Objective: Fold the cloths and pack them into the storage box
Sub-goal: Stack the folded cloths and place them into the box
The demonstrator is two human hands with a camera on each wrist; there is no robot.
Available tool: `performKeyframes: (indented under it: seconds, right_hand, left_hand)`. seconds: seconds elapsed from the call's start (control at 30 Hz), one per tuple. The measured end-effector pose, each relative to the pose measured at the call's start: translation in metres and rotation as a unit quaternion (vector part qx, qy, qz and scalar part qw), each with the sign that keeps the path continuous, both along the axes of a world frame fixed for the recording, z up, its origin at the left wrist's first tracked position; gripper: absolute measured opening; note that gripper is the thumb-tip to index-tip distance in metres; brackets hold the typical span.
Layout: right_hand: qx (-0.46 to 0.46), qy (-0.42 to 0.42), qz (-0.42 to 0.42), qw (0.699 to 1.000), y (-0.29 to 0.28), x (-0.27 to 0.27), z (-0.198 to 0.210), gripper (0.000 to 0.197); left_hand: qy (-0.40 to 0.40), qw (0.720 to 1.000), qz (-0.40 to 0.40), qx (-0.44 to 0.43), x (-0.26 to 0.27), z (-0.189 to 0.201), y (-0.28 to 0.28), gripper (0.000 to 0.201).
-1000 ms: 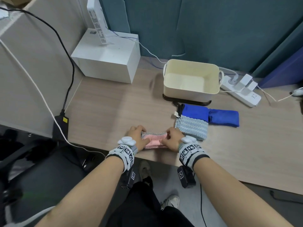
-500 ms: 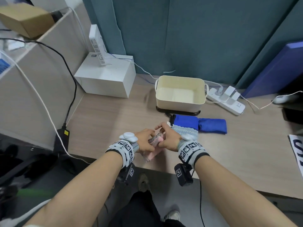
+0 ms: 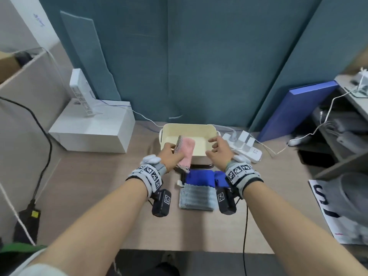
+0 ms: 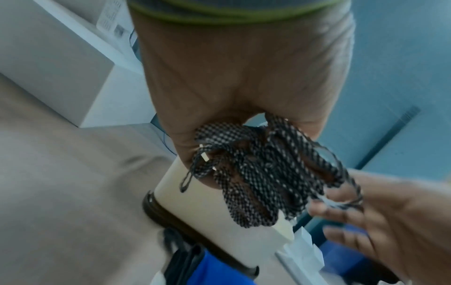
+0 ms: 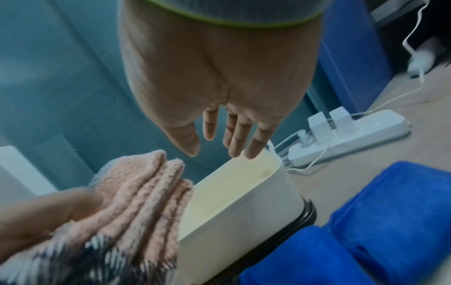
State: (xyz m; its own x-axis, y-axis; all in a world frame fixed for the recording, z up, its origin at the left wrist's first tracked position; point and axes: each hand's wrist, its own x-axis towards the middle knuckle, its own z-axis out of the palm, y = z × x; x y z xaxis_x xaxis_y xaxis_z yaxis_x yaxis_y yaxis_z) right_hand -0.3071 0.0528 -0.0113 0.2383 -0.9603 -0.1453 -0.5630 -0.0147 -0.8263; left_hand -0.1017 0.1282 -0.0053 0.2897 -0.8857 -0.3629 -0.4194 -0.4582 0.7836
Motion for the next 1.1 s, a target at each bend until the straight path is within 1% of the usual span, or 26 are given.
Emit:
performKeyframes:
  seconds: [0.07, 0.13, 0.2, 0.3, 0.37, 0.43, 0.53, 0.63, 0.73, 0.8, 0.87, 0.9, 0.93, 0.97, 1.0, 1.1]
  right_hand:
    - [0.004, 0.085, -0.017, 0.996, -0.018, -0.012, -0.006, 0.042]
    - [0.019, 0.144, -0.024, 0.989, -0.028, -0.022, -0.011, 0.044]
    - [0.031, 0.157, -0.031, 0.987, -0.035, -0.023, -0.017, 0.047]
    - [0.045, 0.161, -0.025, 0.986, -0.043, -0.022, -0.019, 0.059]
    - [0.063, 0.19, -0.014, 0.98, -0.055, -0.022, -0.026, 0.068]
    - [0.077, 0.203, -0.006, 0.976, -0.065, -0.023, -0.033, 0.074]
    - [0.076, 0.194, 0.02, 0.978, -0.078, -0.021, -0.037, 0.079]
    - [0.071, 0.138, 0.032, 0.987, -0.086, -0.023, -0.039, 0.08]
    - [0.091, 0.108, 0.036, 0.989, -0.1, -0.03, -0.043, 0.077]
    - [0.102, 0.088, 0.036, 0.99, -0.106, -0.034, -0.046, 0.083]
    - [0.108, 0.072, 0.044, 0.99, -0.109, -0.036, -0.051, 0.087]
    - [0.115, 0.067, 0.05, 0.99, -0.113, -0.038, -0.057, 0.087]
    - [0.122, 0.059, 0.056, 0.989, -0.116, -0.04, -0.06, 0.087]
    - [0.128, 0.056, 0.062, 0.988, -0.119, -0.041, -0.063, 0.088]
    - [0.131, 0.058, 0.066, 0.987, -0.119, -0.041, -0.065, 0.088]
    - [0.125, 0.056, 0.069, 0.988, -0.12, -0.044, -0.071, 0.088]
  left_hand:
    - [0.003, 1.0, 0.011, 0.007, 0.007, -0.003, -0.027, 0.061]
    - [-0.007, 1.0, 0.019, 0.018, 0.009, -0.006, -0.045, 0.061]
    - [-0.008, 0.999, 0.021, 0.03, 0.009, -0.015, -0.061, 0.06]
    - [0.003, 0.999, 0.023, 0.043, 0.001, -0.026, -0.082, 0.047]
    - [0.005, 0.998, 0.018, 0.058, -0.008, -0.035, -0.101, 0.046]
    - [0.017, 0.997, 0.015, 0.07, -0.018, -0.046, -0.119, 0.05]
    - [0.03, 0.996, 0.026, 0.085, -0.027, -0.055, -0.138, 0.055]
    - [0.025, 0.993, 0.026, 0.116, -0.034, -0.067, -0.151, 0.039]
    - [0.026, 0.988, 0.024, 0.15, -0.047, -0.082, -0.169, 0.039]
    - [0.026, 0.984, 0.008, 0.174, -0.055, -0.091, -0.176, 0.048]
    - [0.014, 0.978, -0.006, 0.206, -0.057, -0.108, -0.18, 0.072]
    - [0.0, 0.976, -0.014, 0.22, -0.059, -0.117, -0.182, 0.081]
    - [-0.015, 0.974, -0.019, 0.226, -0.06, -0.123, -0.183, 0.085]
    - [-0.027, 0.973, -0.026, 0.228, -0.061, -0.125, -0.183, 0.084]
    - [-0.035, 0.973, -0.029, 0.225, -0.062, -0.121, -0.181, 0.079]
    - [-0.061, 0.969, -0.055, 0.235, -0.061, -0.118, -0.182, 0.058]
